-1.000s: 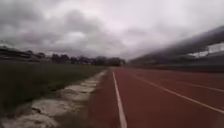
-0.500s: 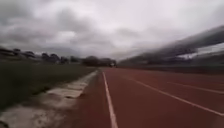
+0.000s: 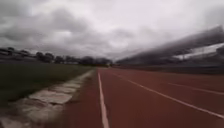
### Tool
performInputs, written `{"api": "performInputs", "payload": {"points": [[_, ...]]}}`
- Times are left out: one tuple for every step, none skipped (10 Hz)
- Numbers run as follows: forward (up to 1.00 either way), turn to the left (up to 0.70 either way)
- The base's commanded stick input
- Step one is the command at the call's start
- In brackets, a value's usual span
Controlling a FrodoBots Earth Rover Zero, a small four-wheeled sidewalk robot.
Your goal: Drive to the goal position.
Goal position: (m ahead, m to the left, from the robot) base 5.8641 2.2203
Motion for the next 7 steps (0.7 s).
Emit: {"api": "performInputs", "payload": {"points": [[0.7,0.0],[0.7,0.0],[0.7,0.0],[0.7,0.0],[0.7,0.0],[0.7,0.0],[0.7,0.0]]}}
